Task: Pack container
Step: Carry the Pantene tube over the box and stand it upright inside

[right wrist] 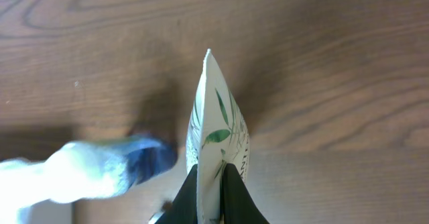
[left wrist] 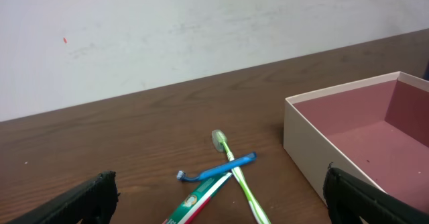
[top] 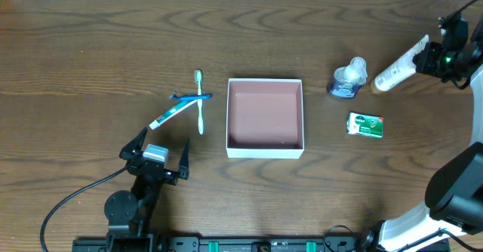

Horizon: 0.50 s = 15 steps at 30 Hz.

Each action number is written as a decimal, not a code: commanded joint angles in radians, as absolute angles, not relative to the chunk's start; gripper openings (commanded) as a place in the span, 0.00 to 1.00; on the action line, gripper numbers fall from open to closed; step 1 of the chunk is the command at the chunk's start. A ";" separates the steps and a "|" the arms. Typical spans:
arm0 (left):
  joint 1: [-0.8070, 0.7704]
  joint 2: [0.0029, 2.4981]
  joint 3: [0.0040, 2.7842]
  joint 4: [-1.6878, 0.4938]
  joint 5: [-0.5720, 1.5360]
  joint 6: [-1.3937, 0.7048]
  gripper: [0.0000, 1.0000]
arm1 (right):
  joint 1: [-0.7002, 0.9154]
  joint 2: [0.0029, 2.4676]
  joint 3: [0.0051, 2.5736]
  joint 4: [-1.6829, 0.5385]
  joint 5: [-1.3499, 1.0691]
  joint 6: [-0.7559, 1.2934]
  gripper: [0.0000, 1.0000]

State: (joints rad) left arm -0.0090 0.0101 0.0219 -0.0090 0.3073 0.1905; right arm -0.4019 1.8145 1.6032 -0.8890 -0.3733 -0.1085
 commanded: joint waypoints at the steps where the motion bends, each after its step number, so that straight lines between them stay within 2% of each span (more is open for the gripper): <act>1: -0.005 0.004 0.004 -0.044 0.310 0.189 0.98 | -0.371 1.707 1.758 -0.941 -0.388 -0.091 0.01; 9: -0.005 0.004 0.004 -0.044 0.310 0.189 0.98 | -0.254 1.513 2.070 -1.166 -0.281 -0.083 0.01; 15: -0.005 0.004 0.004 -0.044 0.310 0.189 0.98 | -0.028 1.397 2.119 -1.190 -0.234 -0.022 0.01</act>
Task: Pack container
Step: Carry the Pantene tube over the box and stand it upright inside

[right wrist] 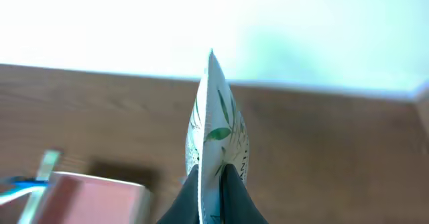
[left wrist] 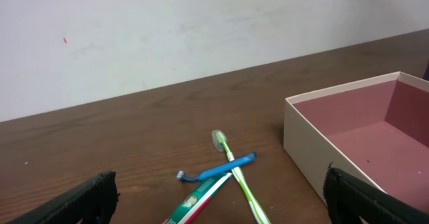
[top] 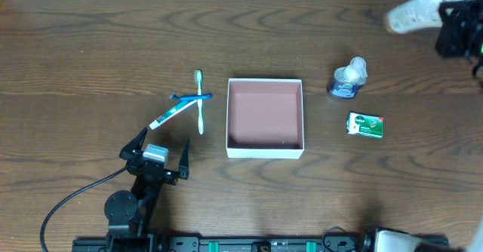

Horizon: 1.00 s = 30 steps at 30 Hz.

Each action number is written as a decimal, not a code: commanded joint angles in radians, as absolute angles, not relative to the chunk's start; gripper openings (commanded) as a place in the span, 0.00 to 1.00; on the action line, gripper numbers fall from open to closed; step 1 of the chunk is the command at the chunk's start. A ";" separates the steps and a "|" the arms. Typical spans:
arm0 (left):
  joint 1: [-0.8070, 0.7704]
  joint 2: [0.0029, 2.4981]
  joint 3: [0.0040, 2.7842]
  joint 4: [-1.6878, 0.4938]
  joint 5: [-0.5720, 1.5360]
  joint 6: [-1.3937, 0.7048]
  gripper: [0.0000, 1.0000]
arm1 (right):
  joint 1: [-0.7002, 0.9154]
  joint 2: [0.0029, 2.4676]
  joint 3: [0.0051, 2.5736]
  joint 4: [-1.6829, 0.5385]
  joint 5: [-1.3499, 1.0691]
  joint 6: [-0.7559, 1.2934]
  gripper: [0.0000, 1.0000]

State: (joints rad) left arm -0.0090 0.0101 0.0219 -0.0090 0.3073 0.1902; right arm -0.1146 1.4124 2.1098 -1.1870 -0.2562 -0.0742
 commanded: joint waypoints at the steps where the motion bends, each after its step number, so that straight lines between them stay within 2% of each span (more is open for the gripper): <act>1: -0.005 0.004 0.004 -0.044 0.310 0.189 0.98 | 0.024 1.391 2.119 -1.193 -0.215 -0.003 0.01; 8: -0.005 0.004 0.004 -0.044 0.310 0.189 0.98 | 0.342 1.472 2.099 -1.209 -0.089 0.138 0.01; 14: -0.005 0.004 0.004 -0.044 0.310 0.189 0.98 | 0.519 1.630 2.098 -1.213 0.015 0.250 0.01; 20: -0.005 0.004 0.004 -0.044 0.310 0.189 0.98 | 0.623 1.780 2.098 -1.187 0.086 0.331 0.01; 30: -0.005 0.004 0.004 -0.044 0.310 0.189 0.98 | 0.687 1.901 2.098 -1.186 0.095 0.419 0.01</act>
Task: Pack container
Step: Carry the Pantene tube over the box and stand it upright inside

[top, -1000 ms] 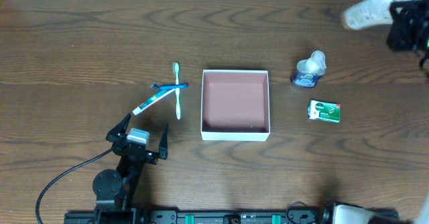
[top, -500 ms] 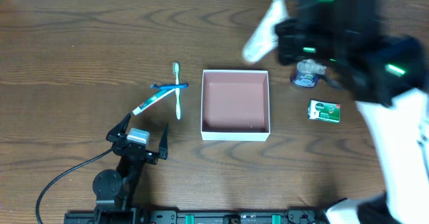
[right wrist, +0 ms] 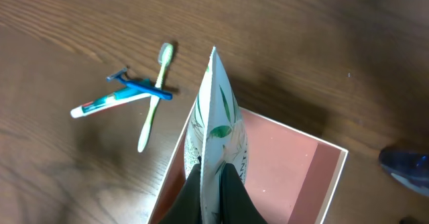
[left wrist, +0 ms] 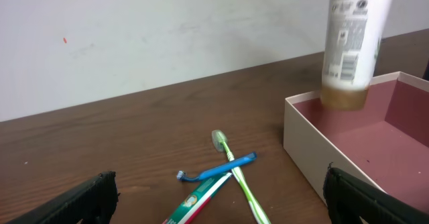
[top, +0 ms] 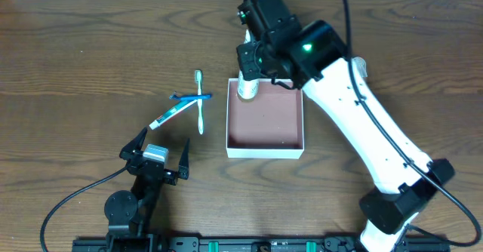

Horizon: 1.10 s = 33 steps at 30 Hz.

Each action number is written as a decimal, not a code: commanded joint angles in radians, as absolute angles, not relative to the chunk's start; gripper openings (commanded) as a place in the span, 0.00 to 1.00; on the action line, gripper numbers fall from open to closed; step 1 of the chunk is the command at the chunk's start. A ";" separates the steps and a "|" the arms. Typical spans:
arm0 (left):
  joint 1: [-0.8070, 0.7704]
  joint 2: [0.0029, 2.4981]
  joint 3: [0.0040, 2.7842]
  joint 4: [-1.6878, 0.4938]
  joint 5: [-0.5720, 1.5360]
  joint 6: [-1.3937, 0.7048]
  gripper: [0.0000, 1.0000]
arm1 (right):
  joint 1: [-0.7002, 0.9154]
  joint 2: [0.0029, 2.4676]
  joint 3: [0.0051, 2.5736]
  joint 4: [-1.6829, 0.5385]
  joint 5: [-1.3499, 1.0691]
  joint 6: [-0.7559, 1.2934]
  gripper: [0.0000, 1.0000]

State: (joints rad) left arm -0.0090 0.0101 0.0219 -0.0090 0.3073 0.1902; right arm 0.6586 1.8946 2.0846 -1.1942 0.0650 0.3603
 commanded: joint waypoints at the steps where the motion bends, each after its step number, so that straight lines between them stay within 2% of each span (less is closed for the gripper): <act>1: -0.005 0.004 0.004 -0.044 0.310 0.189 0.98 | 0.694 1.906 2.098 -1.185 0.106 0.430 0.01; 14: -0.005 0.004 0.004 -0.044 0.310 0.189 0.98 | 0.757 2.003 2.086 -1.158 0.314 0.572 0.01; 30: -0.005 0.004 0.004 -0.044 0.310 0.189 0.98 | 0.767 2.114 2.083 -1.070 0.318 0.598 0.01; 32: -0.005 0.004 0.004 -0.044 0.310 0.189 0.98 | 0.767 2.120 2.083 -1.068 0.307 0.598 0.03; 33: -0.005 0.004 0.004 -0.044 0.310 0.189 0.98 | 0.767 2.121 2.083 -1.068 0.301 0.598 0.07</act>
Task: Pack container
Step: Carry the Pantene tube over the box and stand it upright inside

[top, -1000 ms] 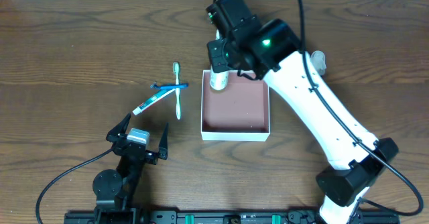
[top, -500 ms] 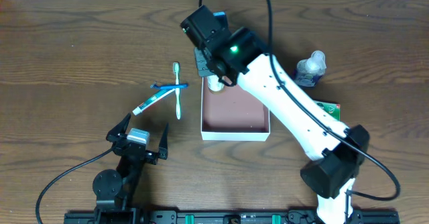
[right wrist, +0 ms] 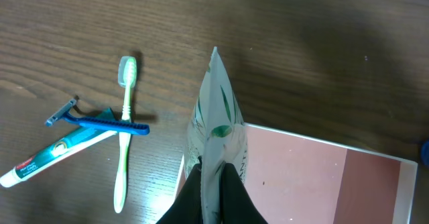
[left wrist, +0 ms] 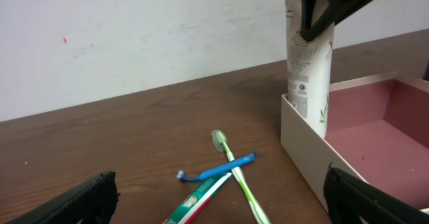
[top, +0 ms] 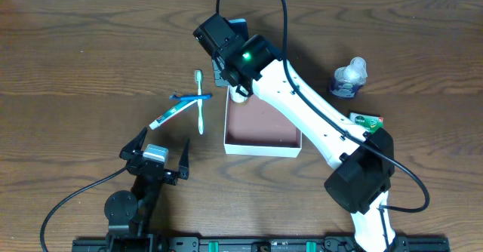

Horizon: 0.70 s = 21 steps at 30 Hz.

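Note:
The white box with a pink inside (top: 264, 135) lies at mid-table. My right gripper (right wrist: 213, 178) is shut on the flat crimped end of a white tube with green leaf print (left wrist: 306, 73). The tube hangs upright, its lower end inside the box at the far left corner, against the left wall (right wrist: 216, 120). My left gripper (left wrist: 219, 178) rests open near the table's front left, its fingers (left wrist: 87, 197) wide apart and nothing between them.
Left of the box lie a green toothbrush (top: 199, 101), a blue razor (top: 189, 96) and a toothpaste tube (top: 170, 115), crossed over each other. A blue-capped bottle (top: 347, 78) and a green soap packet (top: 367, 121) lie right of the box, partly under my right arm.
The right gripper has moved a little left and lower with the tube. Its lower end was above the far left corner and now stands inside the box. The box's left wall sits slightly further left.
My right gripper held the white tube at the far right of the table, beside the bottle. Then it held the tube high at the back right edge, then above the box's far left corner, and now down inside that corner. The left arm stayed still.

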Each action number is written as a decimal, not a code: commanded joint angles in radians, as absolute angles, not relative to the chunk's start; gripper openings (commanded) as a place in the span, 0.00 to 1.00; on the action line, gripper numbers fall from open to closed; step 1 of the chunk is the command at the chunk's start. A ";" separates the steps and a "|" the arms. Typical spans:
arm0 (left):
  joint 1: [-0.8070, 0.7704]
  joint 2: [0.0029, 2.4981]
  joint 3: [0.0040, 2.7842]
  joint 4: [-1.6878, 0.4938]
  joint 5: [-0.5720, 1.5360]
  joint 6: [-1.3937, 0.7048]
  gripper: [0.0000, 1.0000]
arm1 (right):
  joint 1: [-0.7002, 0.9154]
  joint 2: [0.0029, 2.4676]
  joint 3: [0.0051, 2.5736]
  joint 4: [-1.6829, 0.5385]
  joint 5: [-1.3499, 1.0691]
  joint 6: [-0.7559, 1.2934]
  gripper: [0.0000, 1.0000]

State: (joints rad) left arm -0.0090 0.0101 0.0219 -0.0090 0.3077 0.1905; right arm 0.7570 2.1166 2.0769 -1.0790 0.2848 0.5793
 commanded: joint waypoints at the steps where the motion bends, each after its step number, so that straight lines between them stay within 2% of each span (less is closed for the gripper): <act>1: -0.005 0.004 0.004 -0.044 0.310 0.189 0.98 | 0.767 2.123 2.083 -1.068 0.293 0.598 0.19; 3: -0.005 0.004 0.004 -0.044 0.310 0.189 0.98 | 0.767 2.125 2.083 -1.068 0.282 0.597 0.39; 5: -0.005 0.004 0.004 -0.044 0.310 0.189 0.98 | 0.767 2.125 2.083 -1.069 0.271 0.588 0.47; 16: -0.005 0.004 0.004 -0.044 0.310 0.189 0.98 | 0.753 1.995 2.164 -1.142 0.172 0.424 0.49; 21: -0.005 0.004 0.004 -0.044 0.310 0.189 0.98 | 0.664 1.855 2.181 -1.221 0.193 0.340 0.52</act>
